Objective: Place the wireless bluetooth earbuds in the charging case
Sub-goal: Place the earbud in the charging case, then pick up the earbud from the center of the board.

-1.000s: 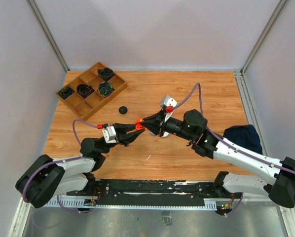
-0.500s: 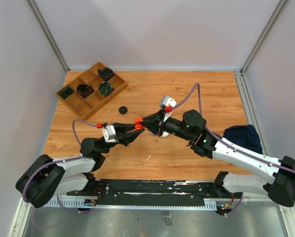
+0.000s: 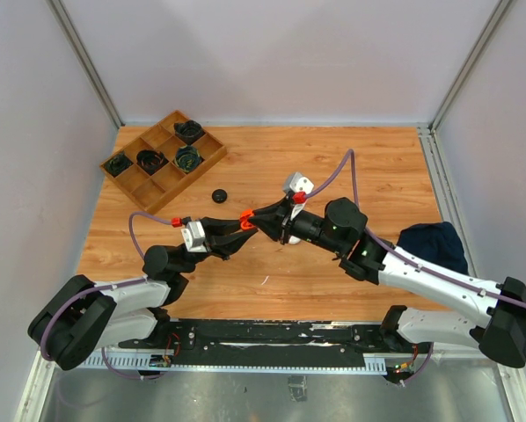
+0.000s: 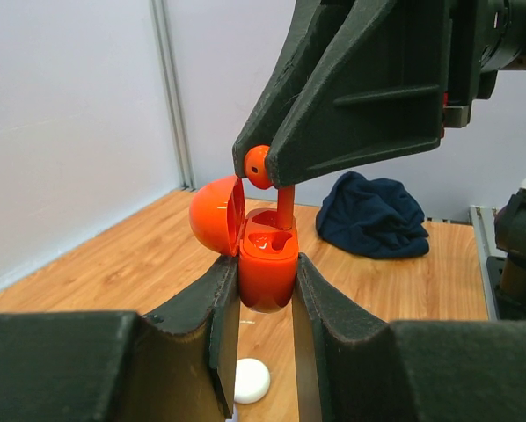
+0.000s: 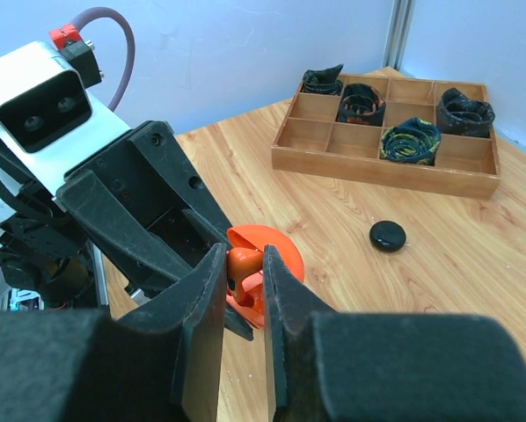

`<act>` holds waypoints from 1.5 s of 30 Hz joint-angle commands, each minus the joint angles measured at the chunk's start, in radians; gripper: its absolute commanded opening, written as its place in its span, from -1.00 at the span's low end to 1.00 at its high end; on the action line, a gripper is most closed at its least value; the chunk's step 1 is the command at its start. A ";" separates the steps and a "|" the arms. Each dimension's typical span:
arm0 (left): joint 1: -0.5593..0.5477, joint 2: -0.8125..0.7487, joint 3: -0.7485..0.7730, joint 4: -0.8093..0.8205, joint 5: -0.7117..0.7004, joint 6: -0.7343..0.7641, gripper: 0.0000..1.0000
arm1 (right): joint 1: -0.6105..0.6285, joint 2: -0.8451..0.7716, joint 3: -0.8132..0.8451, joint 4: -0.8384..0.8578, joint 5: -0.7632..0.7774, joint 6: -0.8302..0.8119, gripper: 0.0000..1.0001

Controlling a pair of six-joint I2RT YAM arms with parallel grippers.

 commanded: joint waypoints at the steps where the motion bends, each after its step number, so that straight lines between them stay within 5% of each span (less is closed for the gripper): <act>1: -0.006 0.002 0.002 0.139 -0.003 -0.007 -0.99 | 0.020 -0.020 -0.023 0.023 0.043 -0.027 -0.65; 13: -0.006 -0.003 0.002 0.141 -0.009 -0.012 -1.00 | 0.020 -0.005 -0.018 0.013 0.027 -0.022 -0.62; 30: -0.006 0.005 -0.010 0.139 -0.022 -0.008 -0.99 | 0.020 -0.023 -0.003 -0.027 0.054 -0.044 -0.21; 45: -0.006 -0.047 -0.083 0.028 -0.099 0.066 -1.00 | -0.099 -0.059 0.109 -0.392 0.178 -0.140 0.17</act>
